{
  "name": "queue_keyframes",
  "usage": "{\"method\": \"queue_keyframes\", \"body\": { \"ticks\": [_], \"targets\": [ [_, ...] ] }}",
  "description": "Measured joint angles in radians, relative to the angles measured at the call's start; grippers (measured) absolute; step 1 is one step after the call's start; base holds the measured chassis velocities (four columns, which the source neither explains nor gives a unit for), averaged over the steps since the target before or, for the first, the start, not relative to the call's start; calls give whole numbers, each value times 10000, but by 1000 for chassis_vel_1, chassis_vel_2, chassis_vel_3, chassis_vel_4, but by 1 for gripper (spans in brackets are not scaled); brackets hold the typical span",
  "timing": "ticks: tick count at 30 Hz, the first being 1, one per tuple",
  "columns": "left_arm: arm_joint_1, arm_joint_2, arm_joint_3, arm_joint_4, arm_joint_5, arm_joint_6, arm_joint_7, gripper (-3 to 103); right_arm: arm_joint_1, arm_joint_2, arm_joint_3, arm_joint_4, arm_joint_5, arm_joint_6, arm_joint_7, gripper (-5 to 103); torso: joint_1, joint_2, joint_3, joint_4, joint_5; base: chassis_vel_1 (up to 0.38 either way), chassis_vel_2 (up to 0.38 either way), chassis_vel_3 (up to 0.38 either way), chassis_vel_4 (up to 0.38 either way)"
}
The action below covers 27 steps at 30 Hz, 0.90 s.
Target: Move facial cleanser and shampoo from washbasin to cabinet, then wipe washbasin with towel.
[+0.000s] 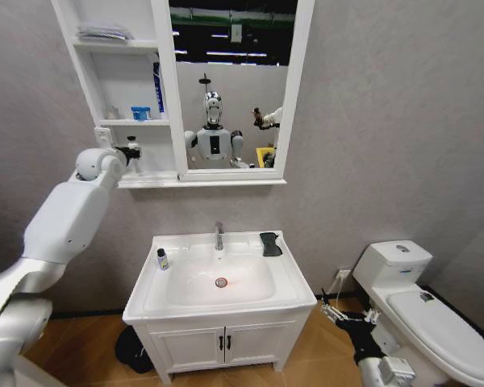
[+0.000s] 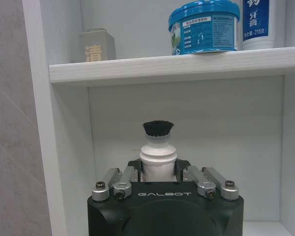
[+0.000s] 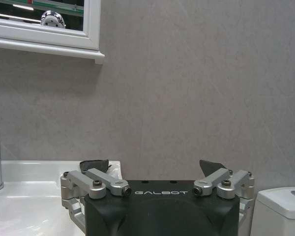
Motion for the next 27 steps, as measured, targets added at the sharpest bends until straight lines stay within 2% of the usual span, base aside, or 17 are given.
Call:
{"method": "queue_keyframes", "body": {
  "ticks": [3,5,7,8,10,11,14,17,18,21,22,24,25,26,27],
  "targets": [
    [-92,-147,-19,249,179,-63,-33,32,12,-23,39,-94,-69,51,14,100,0,0,0,0,0,0,0,0,0],
    [-129,-176,-30,305,234,-29,-37,34,12,-53,49,-136,-83,56,18,100,1,0,0,0,0,0,0,0,0],
    [-120,-177,-59,292,270,-6,-47,44,43,-92,76,-186,-88,46,19,100,-1,0,-1,2,1,0,0,0,0],
    [-120,-177,-59,292,270,-6,-47,44,43,-92,76,-186,-88,46,19,100,-1,0,-1,2,1,0,0,0,0],
    [-39,-146,-76,186,262,14,-61,56,112,-126,75,-206,-88,11,29,100,-2,1,-1,2,-1,0,0,0,0],
    [-39,-146,-76,186,262,14,-61,56,112,-126,75,-206,-88,11,29,100,-2,1,-1,2,-1,0,0,0,0],
    [95,-75,-138,-106,178,14,-200,66,142,-143,49,-212,-88,-13,51,100,-2,2,-1,1,0,0,0,0,0],
    [704,322,-543,-1362,-177,161,-639,83,116,-137,50,-213,-86,-4,73,100,0,1,-1,-2,1,0,0,0,0],
    [704,322,-543,-1362,-177,161,-639,83,116,-137,50,-213,-86,-4,73,100,0,1,-1,-2,1,0,0,0,0],
    [2581,1521,-1500,-4354,-1219,505,-1397,97,121,-80,24,-254,-80,41,81,100,-2,2,-3,2,2,0,0,0,0],
    [2581,1521,-1500,-4354,-1219,505,-1397,97,121,-80,24,-254,-80,41,81,100,-2,2,-3,2,2,0,0,0,0],
    [4350,2240,-2496,-6320,-1799,667,-1987,100,141,-40,-43,-295,-86,55,82,100,-3,3,-2,4,-12,0,0,0,0],
    [4350,2240,-2496,-6320,-1799,667,-1987,100,141,-40,-43,-295,-86,55,82,100,-3,3,-2,4,-12,0,0,0,0],
    [5680,2531,-3108,-7510,-1810,629,-2176,100,151,-26,-105,-319,-97,70,81,100,-4,4,-4,8,5,0,0,0,0],
    [5680,2531,-3108,-7510,-1810,629,-2176,100,151,-26,-105,-319,-97,70,81,100,-4,4,-4,8,5,0,0,0,0]
  ]
}}
